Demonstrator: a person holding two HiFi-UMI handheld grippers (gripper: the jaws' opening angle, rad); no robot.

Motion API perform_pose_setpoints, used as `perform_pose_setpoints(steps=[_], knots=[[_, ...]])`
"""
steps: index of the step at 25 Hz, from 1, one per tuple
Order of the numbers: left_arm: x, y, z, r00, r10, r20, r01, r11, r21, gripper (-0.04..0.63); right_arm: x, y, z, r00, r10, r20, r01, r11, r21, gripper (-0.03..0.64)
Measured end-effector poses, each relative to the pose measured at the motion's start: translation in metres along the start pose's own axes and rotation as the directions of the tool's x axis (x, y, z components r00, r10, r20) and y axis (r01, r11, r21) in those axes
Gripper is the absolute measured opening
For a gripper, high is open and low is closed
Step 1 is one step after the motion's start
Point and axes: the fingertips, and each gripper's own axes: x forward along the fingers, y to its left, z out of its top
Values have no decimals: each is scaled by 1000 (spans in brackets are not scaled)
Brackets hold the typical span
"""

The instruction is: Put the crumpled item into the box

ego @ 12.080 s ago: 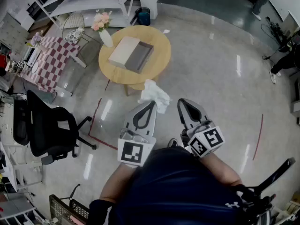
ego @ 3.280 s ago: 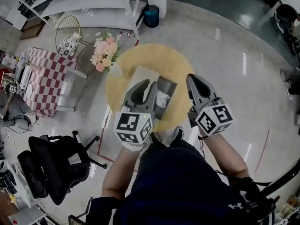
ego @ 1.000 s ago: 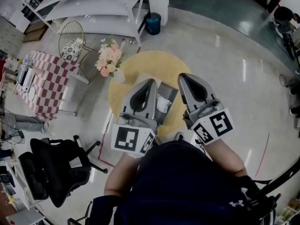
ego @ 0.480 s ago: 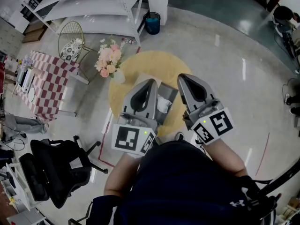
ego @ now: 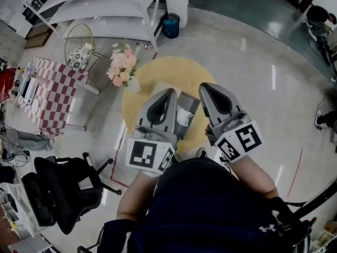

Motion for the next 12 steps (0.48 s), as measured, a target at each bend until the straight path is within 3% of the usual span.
perform_pose_setpoints(steps=[12], knots=[[-10, 3, -3, 1000, -1, -10, 1, 1000, -14, 17, -4, 7, -1, 1000, -12, -4, 12, 1000, 8, 5]])
